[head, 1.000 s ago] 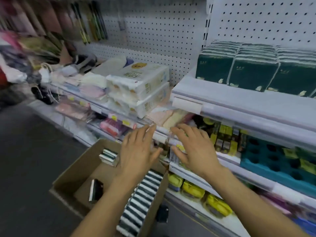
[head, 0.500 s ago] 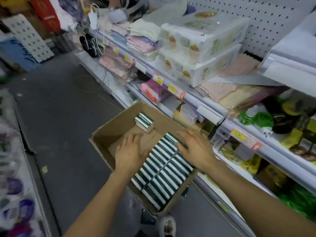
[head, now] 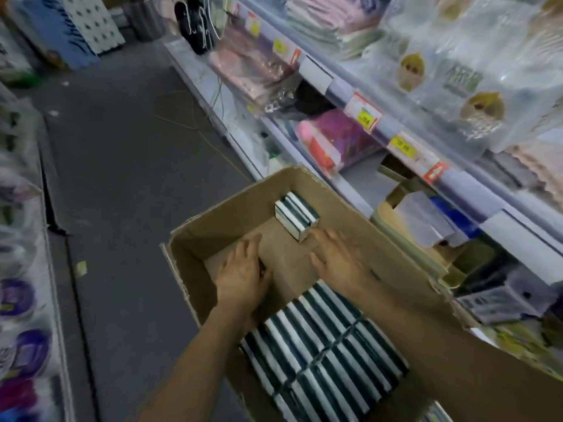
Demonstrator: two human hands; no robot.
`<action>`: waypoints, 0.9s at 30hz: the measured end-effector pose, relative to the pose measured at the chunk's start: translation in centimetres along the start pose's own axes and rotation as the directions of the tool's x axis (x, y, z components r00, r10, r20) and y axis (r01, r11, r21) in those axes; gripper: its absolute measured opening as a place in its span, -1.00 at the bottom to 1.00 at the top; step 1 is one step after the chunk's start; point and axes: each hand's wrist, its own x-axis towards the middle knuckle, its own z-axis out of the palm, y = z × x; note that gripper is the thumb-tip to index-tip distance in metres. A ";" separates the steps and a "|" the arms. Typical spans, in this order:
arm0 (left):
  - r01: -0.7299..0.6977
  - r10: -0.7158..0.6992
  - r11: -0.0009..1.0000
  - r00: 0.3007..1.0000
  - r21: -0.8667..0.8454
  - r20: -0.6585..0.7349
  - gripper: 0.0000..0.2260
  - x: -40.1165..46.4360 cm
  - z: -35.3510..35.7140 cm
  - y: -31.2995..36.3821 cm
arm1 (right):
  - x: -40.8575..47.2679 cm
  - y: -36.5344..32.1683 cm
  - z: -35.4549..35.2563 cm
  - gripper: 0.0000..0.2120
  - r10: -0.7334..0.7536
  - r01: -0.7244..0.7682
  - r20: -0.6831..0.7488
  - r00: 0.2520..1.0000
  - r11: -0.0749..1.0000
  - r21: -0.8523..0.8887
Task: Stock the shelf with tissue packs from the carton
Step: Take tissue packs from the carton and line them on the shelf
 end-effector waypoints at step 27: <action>0.210 -0.160 0.894 0.975 -0.395 0.156 -0.45 3.1 2.4 -1.7 | 5.3 2.2 3.9 -0.84 0.241 -0.202 -0.071 0.968 0.913 0.356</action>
